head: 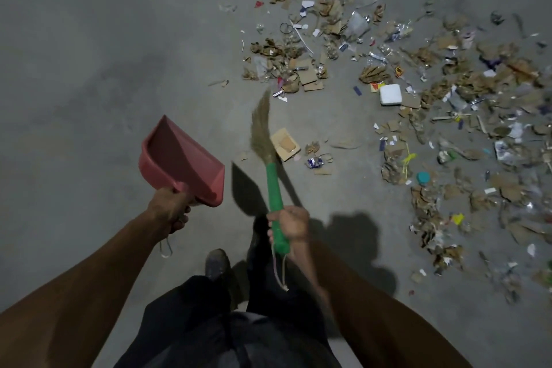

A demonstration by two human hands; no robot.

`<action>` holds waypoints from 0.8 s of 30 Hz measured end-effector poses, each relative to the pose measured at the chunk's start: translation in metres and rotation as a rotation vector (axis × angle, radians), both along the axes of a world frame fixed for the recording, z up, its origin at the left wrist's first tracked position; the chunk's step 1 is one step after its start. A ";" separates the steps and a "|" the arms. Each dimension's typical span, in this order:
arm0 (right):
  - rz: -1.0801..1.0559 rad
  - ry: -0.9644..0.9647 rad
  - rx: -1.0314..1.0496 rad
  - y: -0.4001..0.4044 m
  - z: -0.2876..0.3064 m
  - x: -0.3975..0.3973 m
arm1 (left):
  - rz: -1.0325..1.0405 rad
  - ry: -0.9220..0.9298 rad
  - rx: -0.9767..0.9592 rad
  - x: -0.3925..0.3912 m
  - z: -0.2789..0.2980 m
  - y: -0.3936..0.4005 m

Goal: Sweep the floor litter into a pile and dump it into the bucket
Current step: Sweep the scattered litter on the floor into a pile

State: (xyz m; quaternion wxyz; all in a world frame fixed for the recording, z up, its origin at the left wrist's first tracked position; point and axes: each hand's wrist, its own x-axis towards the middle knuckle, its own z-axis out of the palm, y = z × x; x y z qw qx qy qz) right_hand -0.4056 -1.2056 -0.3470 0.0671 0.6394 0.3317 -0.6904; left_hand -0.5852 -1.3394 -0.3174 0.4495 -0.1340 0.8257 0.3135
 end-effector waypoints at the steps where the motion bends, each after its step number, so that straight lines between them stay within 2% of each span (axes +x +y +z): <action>1: -0.043 0.000 -0.025 0.011 -0.003 0.008 | 0.009 -0.010 0.006 0.002 -0.002 -0.002; 3: -0.116 -0.013 -0.028 0.038 -0.006 0.024 | 0.025 -0.024 0.017 0.004 -0.005 -0.006; 6: -0.295 -0.131 0.087 0.076 -0.011 0.042 | 0.028 -0.041 0.041 0.006 -0.006 -0.010; 11: -0.306 -0.223 0.268 0.095 -0.016 0.042 | 0.005 -0.016 0.055 0.006 -0.007 -0.024; 15: -0.140 -0.249 0.364 0.049 0.001 0.027 | 0.006 -0.020 0.058 0.009 -0.008 -0.043; 19: 0.103 -0.069 0.388 -0.025 0.028 0.019 | -0.034 -0.019 0.048 0.016 -0.004 -0.069; 21: 0.229 -0.023 0.378 -0.061 0.034 0.020 | -0.053 -0.019 0.045 0.020 -0.002 -0.083; 24: 0.369 -0.003 0.256 -0.104 0.037 0.020 | -0.055 -0.025 0.035 0.025 -0.004 -0.103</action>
